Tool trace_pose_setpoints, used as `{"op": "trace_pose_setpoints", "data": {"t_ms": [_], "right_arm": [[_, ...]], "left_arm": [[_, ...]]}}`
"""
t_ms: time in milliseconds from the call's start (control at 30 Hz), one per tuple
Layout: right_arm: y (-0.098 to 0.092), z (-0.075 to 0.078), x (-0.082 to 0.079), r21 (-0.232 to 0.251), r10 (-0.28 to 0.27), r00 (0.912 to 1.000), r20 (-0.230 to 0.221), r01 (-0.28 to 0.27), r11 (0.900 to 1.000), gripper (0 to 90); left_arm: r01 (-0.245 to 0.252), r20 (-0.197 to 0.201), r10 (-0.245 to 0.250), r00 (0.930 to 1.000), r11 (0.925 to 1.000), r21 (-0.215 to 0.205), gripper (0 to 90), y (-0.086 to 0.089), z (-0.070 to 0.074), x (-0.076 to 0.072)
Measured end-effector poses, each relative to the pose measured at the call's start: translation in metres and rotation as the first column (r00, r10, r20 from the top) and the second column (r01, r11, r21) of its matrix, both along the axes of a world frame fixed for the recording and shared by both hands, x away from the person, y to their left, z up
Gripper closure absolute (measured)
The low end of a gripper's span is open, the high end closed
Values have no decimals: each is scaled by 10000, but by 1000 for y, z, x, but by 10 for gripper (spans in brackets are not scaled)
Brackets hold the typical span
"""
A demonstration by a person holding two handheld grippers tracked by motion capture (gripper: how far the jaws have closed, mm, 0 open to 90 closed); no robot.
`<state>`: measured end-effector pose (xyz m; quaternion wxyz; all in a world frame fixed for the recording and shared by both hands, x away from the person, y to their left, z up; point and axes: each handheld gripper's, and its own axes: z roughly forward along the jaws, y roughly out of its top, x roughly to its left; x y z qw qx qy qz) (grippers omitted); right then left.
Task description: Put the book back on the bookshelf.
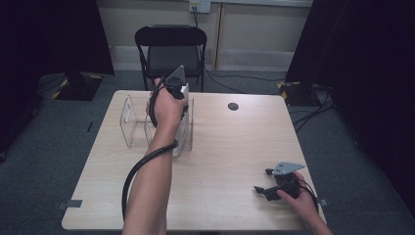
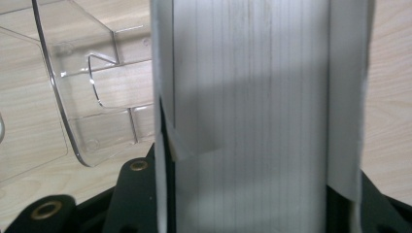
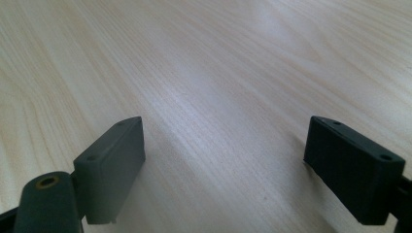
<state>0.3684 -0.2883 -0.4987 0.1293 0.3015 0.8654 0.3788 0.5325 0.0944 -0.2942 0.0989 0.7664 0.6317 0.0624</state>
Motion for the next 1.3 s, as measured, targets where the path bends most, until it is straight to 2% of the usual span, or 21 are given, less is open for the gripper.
{"op": "trace_pose_setpoints", "data": {"t_ms": [33, 133, 200, 300, 500, 600, 800, 867, 1100, 1300], "right_arm": [[0, 0, 0, 1, 0, 10000, 2, 0, 10000, 141], [0, 0, 0, -8, -15, 10000, 11, 15, 10000, 141], [0, 0, 0, 6, -8, 10000, 12, 8, 10000, 142], [0, 0, 0, -3, 1, 10000, 1, -1, 10000, 141], [0, 0, 0, -5, 5, 10000, 2, -5, 10000, 141], [0, 0, 0, -13, -8, 10000, 14, 8, 10000, 141], [0, 0, 0, 3, -3, 10000, 11, 3, 10000, 142], [0, 0, 0, 5, -6, 10000, 11, 6, 10000, 141], [0, 0, 0, 4, -1, 10000, 12, 1, 10000, 141], [0, 0, 0, 2, -1, 10000, 12, 1, 10000, 141]], "left_arm": [[-122, -4, 122, 9999, 9999, -40, 531, -1, -1, 1], [-8, -69, 8, 10000, 10000, 2, 531, 0, -2, 2], [-120, 64, 120, 9999, 9999, -14, 531, -1, -5, 2], [-129, 9, 129, 9999, 9999, -13, 531, -1, -5, 3], [-230, 137, 230, 9996, 9997, -3, 531, -2, -6, 4], [-314, 183, 317, 9993, 9994, -149, 531, -3, -7, 5], [-214, 343, 213, 9992, 9998, 29, 531, -8, -7, 8], [-313, 381, 313, 9988, 9995, -4, 531, -9, -7, 9], [-213, 357, 208, 9991, 9997, 119, 531, -13, -8, 14], [-247, 398, 246, 9989, 9997, 16, 531, -14, -10, 16]]}}
